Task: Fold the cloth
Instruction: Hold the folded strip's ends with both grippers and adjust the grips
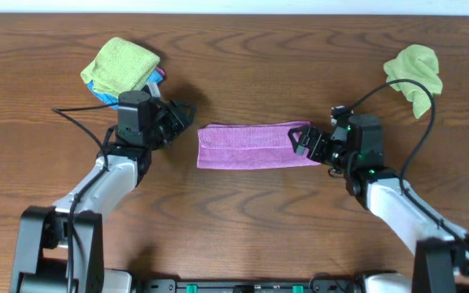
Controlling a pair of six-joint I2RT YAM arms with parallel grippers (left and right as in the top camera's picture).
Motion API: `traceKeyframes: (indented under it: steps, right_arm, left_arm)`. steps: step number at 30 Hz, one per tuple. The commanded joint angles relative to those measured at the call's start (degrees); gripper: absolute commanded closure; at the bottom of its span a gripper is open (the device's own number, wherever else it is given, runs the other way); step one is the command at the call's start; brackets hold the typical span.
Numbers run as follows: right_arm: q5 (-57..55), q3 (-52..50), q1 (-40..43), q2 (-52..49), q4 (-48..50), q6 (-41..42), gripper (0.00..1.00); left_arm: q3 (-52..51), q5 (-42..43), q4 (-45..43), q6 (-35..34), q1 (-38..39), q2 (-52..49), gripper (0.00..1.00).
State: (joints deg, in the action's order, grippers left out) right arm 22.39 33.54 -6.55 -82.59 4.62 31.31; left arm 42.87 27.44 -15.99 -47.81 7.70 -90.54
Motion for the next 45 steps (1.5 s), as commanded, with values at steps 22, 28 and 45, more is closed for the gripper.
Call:
traceKeyframes:
  steps: [22, 28, 45]
  right_arm:
    - [-4.15, 0.52, 0.39, -9.18, 6.36, 7.41, 0.22]
    - [-4.15, 0.52, 0.37, -9.20, 6.29, 7.50, 0.22]
    - [-5.92, 0.52, -1.31, -10.43, 8.55, 9.01, 0.26]
  left_arm:
    - [1.25, -8.00, 1.31, -5.33, 10.82, -2.56, 0.92]
    - [1.25, -8.76, 2.23, -5.35, 11.47, -6.93, 0.94]
    - [1.25, -9.92, 2.21, -5.33, 11.45, -10.73, 0.94]
